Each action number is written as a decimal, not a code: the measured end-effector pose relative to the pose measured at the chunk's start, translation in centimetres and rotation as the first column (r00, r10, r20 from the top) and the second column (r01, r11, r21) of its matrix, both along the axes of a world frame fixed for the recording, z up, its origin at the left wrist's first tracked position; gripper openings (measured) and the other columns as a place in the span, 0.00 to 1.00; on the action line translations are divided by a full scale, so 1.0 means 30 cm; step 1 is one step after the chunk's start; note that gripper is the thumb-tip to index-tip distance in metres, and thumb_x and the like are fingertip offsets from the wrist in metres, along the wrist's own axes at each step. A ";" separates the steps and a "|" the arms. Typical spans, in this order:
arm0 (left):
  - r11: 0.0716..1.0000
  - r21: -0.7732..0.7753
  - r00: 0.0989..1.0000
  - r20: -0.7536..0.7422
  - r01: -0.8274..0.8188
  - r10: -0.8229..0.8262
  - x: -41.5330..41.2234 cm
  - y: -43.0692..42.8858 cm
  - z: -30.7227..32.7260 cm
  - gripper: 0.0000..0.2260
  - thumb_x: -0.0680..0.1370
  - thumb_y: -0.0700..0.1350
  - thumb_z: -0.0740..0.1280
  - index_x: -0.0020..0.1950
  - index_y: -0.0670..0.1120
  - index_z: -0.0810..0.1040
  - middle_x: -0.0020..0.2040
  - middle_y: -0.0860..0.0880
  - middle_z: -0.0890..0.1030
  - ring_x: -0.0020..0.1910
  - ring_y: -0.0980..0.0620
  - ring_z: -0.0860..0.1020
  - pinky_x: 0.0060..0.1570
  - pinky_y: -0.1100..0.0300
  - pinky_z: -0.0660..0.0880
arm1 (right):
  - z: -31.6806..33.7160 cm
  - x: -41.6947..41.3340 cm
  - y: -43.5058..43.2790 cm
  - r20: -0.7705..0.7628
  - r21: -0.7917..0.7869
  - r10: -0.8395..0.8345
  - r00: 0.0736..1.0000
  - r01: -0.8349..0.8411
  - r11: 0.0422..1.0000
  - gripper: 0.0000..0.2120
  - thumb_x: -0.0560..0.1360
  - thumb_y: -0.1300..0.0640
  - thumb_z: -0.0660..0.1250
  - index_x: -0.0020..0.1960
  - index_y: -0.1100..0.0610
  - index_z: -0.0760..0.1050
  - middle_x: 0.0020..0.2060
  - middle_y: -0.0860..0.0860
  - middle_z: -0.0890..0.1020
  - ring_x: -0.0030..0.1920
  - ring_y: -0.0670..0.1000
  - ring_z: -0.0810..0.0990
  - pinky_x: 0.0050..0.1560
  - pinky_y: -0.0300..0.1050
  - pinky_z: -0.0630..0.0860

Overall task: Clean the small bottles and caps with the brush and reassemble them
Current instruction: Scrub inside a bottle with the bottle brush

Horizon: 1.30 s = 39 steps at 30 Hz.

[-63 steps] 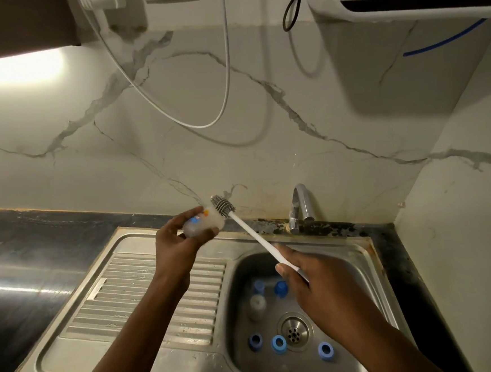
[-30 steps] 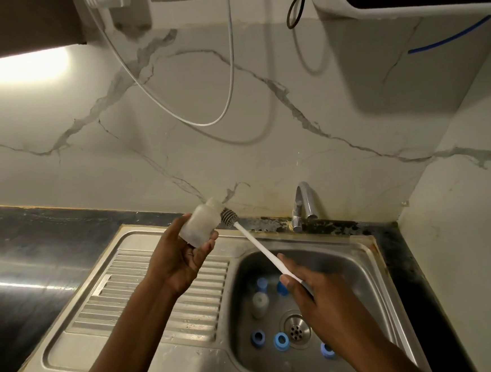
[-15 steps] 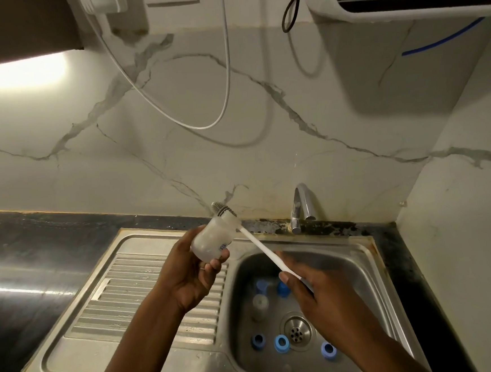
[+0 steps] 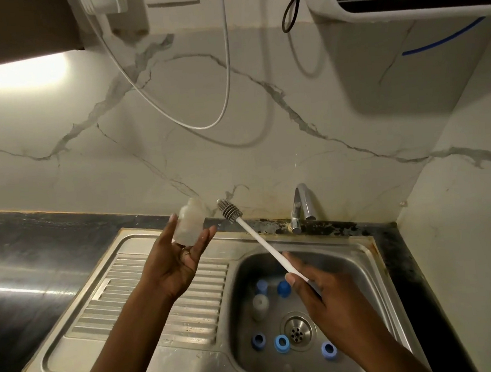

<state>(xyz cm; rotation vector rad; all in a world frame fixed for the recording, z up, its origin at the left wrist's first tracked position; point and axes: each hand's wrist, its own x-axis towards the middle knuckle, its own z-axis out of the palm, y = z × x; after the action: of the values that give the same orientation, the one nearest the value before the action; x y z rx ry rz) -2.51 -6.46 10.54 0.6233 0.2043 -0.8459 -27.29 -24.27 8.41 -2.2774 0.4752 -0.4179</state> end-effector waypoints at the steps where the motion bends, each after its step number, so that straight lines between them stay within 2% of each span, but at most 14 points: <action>1: 1.000 -0.025 1.000 0.014 0.004 -0.004 -0.006 -0.006 -0.002 0.30 0.80 0.51 0.72 0.76 0.36 0.70 0.68 0.33 0.78 0.60 0.32 0.84 0.48 0.47 0.86 | 0.003 0.003 0.001 0.006 -0.004 -0.003 1.000 0.003 1.000 0.17 0.81 0.37 0.57 0.64 0.19 0.57 0.35 0.45 0.82 0.40 0.39 0.83 0.40 0.36 0.81; 4: 0.997 -0.070 0.999 0.043 0.017 -0.014 -0.019 -0.022 -0.002 0.27 0.80 0.45 0.71 0.77 0.37 0.70 0.73 0.33 0.72 0.66 0.26 0.78 0.58 0.37 0.80 | 0.017 0.008 0.012 -0.007 0.006 -0.012 1.000 0.012 1.000 0.17 0.82 0.37 0.57 0.64 0.20 0.56 0.37 0.44 0.81 0.44 0.36 0.82 0.41 0.34 0.81; 6: 0.999 -0.048 0.998 0.060 0.006 -0.003 -0.023 -0.036 -0.007 0.28 0.79 0.45 0.72 0.76 0.37 0.71 0.72 0.33 0.74 0.67 0.27 0.78 0.60 0.32 0.77 | 0.030 0.011 0.027 -0.016 0.012 -0.015 1.000 0.016 1.000 0.18 0.80 0.35 0.55 0.67 0.22 0.55 0.40 0.37 0.79 0.49 0.30 0.78 0.44 0.30 0.79; 8: 1.000 0.020 0.996 0.088 -0.002 0.000 -0.028 -0.050 -0.013 0.28 0.78 0.49 0.72 0.75 0.38 0.71 0.69 0.34 0.78 0.66 0.30 0.79 0.61 0.30 0.76 | 0.031 0.013 0.042 -0.023 -0.002 -0.007 1.000 0.007 1.000 0.19 0.79 0.34 0.54 0.68 0.23 0.55 0.41 0.34 0.78 0.50 0.28 0.77 0.44 0.28 0.78; 10: 0.998 0.057 0.995 0.091 -0.036 0.031 -0.041 -0.066 -0.016 0.29 0.78 0.51 0.73 0.75 0.39 0.72 0.68 0.36 0.81 0.66 0.35 0.81 0.62 0.35 0.77 | 0.026 0.021 0.056 -0.029 0.008 0.002 1.000 -0.002 1.000 0.21 0.78 0.33 0.52 0.71 0.25 0.57 0.39 0.37 0.79 0.47 0.31 0.79 0.43 0.31 0.79; 13: 0.994 0.024 0.992 0.063 -0.109 0.107 -0.083 -0.096 -0.008 0.31 0.75 0.51 0.75 0.74 0.40 0.73 0.68 0.38 0.82 0.64 0.41 0.83 0.61 0.46 0.80 | 0.030 0.042 0.077 -0.019 0.045 -0.002 1.000 0.003 0.999 0.26 0.78 0.34 0.53 0.75 0.30 0.61 0.37 0.38 0.77 0.42 0.31 0.80 0.39 0.30 0.76; 19: 0.995 -0.009 0.995 -0.004 -0.101 0.101 -0.127 -0.146 -0.002 0.29 0.75 0.55 0.76 0.68 0.38 0.76 0.54 0.38 0.86 0.53 0.44 0.86 0.62 0.51 0.81 | 0.074 0.062 0.094 0.000 0.038 0.032 0.999 -0.032 0.999 0.23 0.84 0.43 0.58 0.78 0.35 0.61 0.30 0.42 0.73 0.38 0.31 0.78 0.35 0.30 0.73; 23: 0.992 0.018 0.991 -0.037 -0.128 0.128 -0.087 -0.147 -0.003 0.28 0.78 0.58 0.74 0.67 0.38 0.76 0.58 0.38 0.85 0.54 0.45 0.84 0.67 0.52 0.77 | 0.057 0.056 0.086 -0.074 -0.012 0.048 0.996 -0.049 0.999 0.25 0.83 0.39 0.54 0.79 0.35 0.59 0.32 0.42 0.73 0.39 0.33 0.78 0.36 0.32 0.73; 25: 0.986 0.036 0.984 -0.066 -0.165 0.168 -0.064 -0.143 -0.008 0.28 0.78 0.59 0.74 0.65 0.38 0.76 0.52 0.38 0.85 0.52 0.45 0.83 0.64 0.52 0.79 | 0.049 0.044 0.077 -0.106 -0.044 0.045 0.993 -0.050 0.998 0.27 0.80 0.35 0.50 0.79 0.32 0.58 0.34 0.41 0.75 0.40 0.37 0.79 0.37 0.34 0.74; 28: 0.983 0.059 0.981 -0.078 -0.172 0.176 -0.038 -0.133 -0.003 0.26 0.78 0.60 0.73 0.60 0.38 0.77 0.43 0.40 0.84 0.45 0.46 0.83 0.54 0.54 0.80 | 0.040 0.024 0.063 -0.137 -0.072 0.035 0.990 -0.045 0.996 0.28 0.80 0.34 0.49 0.80 0.32 0.58 0.35 0.40 0.76 0.39 0.41 0.80 0.38 0.37 0.77; 30: 0.993 0.048 0.992 -0.066 -0.107 0.110 -0.054 -0.136 -0.003 0.27 0.78 0.60 0.73 0.60 0.37 0.77 0.45 0.39 0.85 0.45 0.47 0.83 0.55 0.55 0.78 | 0.045 0.029 0.045 -0.137 -0.062 0.002 0.991 -0.011 0.998 0.25 0.83 0.38 0.53 0.79 0.34 0.58 0.35 0.40 0.76 0.38 0.40 0.80 0.36 0.35 0.76; 32: 0.999 0.029 0.997 -0.058 -0.046 0.048 -0.087 -0.146 -0.007 0.28 0.78 0.60 0.72 0.62 0.36 0.76 0.50 0.38 0.86 0.46 0.47 0.83 0.57 0.56 0.76 | 0.062 0.047 0.036 -0.111 -0.040 -0.013 0.994 0.009 0.999 0.24 0.85 0.43 0.57 0.80 0.37 0.59 0.34 0.40 0.76 0.39 0.33 0.79 0.35 0.32 0.74; 35: 0.999 0.029 0.998 -0.058 -0.035 0.037 -0.121 -0.168 -0.007 0.30 0.78 0.62 0.72 0.64 0.36 0.77 0.53 0.38 0.86 0.46 0.47 0.84 0.56 0.56 0.77 | 0.090 0.071 0.068 -0.077 -0.053 -0.006 0.997 0.002 0.999 0.25 0.85 0.43 0.56 0.81 0.38 0.57 0.32 0.41 0.74 0.37 0.33 0.78 0.34 0.32 0.72; 39: 0.999 0.003 0.997 -0.067 -0.038 0.038 -0.119 -0.174 -0.004 0.28 0.80 0.62 0.70 0.63 0.38 0.79 0.60 0.39 0.86 0.52 0.47 0.84 0.69 0.56 0.74 | 0.062 0.063 0.099 -0.069 -0.079 0.038 0.997 -0.044 0.996 0.25 0.85 0.43 0.55 0.81 0.36 0.56 0.33 0.41 0.72 0.38 0.35 0.78 0.38 0.35 0.75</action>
<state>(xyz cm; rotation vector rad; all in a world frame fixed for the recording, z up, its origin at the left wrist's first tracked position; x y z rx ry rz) -6.09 -11.67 10.41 0.5915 0.2774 -0.8303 -25.42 -21.30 10.28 -2.3813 0.4520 -0.3463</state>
